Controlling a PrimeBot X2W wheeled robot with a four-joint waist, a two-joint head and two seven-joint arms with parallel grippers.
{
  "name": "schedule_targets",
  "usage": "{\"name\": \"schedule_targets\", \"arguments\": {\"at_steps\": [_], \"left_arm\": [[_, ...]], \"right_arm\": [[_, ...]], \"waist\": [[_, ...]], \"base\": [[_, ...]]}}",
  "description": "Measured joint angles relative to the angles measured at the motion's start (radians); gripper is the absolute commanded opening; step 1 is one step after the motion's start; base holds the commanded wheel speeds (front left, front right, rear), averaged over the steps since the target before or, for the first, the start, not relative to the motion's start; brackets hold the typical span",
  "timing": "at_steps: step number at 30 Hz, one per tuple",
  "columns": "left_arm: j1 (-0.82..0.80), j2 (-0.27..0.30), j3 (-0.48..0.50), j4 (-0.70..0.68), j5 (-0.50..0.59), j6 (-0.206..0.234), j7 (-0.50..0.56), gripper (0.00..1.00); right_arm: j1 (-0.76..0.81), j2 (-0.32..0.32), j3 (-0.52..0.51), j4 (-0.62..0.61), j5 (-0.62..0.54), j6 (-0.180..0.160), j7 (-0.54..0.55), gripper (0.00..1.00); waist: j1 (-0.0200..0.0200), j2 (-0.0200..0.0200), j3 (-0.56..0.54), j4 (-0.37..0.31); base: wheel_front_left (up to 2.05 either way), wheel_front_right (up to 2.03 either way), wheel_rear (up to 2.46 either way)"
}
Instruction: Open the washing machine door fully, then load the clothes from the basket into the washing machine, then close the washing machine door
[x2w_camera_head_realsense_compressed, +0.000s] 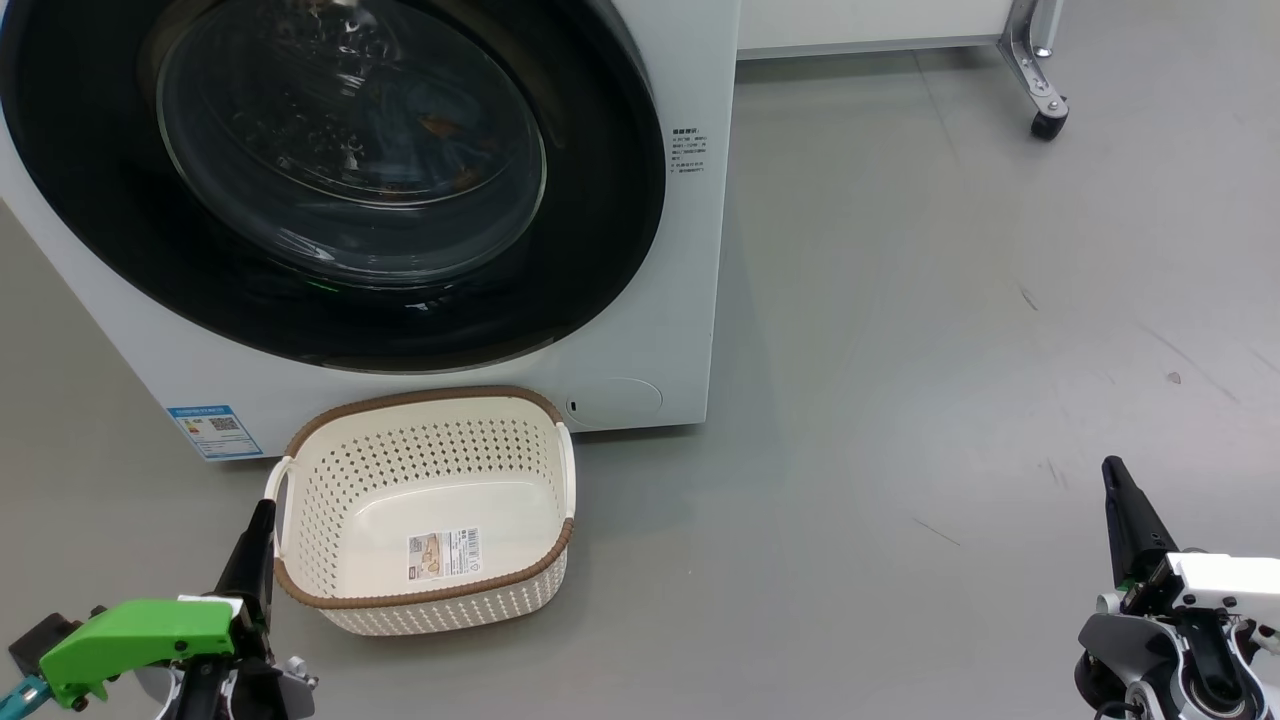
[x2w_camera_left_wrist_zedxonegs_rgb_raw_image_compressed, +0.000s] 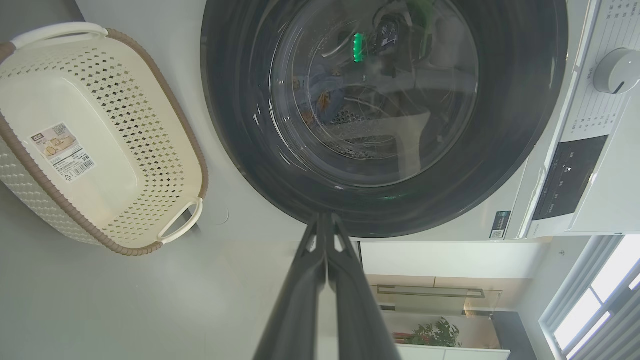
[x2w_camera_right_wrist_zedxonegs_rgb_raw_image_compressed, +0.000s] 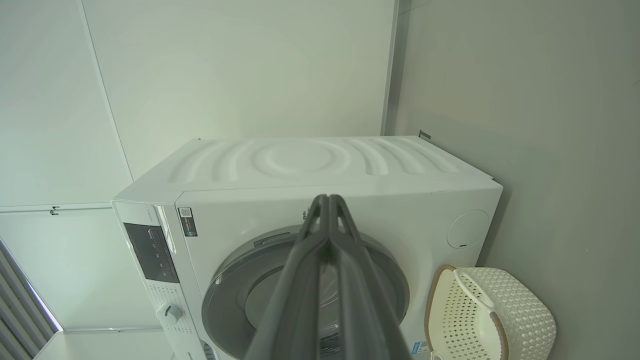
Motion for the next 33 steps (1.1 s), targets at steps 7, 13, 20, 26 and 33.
{"name": "schedule_targets", "arguments": {"at_steps": [7,13,20,26,33], "left_arm": [[0.0,0.0,0.0,0.0,0.0,0.0,0.0,0.0],[0.0,0.0,0.0,0.0,0.0,0.0,0.0,0.0],[0.0,0.0,0.0,0.0,0.0,0.0,0.0,0.0],[0.0,0.0,0.0,0.0,0.0,0.0,0.0,0.0],[0.0,0.0,0.0,0.0,0.0,0.0,0.0,0.0]], "right_arm": [[0.0,0.0,-0.001,0.0,0.0,0.0,0.004,0.0],[0.0,0.001,-0.002,0.0,0.0,0.0,0.004,0.0],[0.0,0.001,-0.002,0.0,0.0,0.0,0.004,0.0],[0.0,0.001,-0.003,-0.001,0.0,0.0,0.004,0.0],[0.0,0.002,-0.004,-0.001,0.0,0.0,0.004,0.0]], "waist": [[0.0001,0.0,0.0,0.0],[0.0001,0.0,0.0,0.0],[0.0001,0.0,0.0,0.0],[0.0,0.0,0.0,0.0],[0.0,0.0,0.0,0.0]], "base": [[0.0,0.0,0.0],[0.0,0.0,0.0],[0.0,0.0,0.0],[0.0,0.0,0.0],[0.0,0.0,0.0]]}}
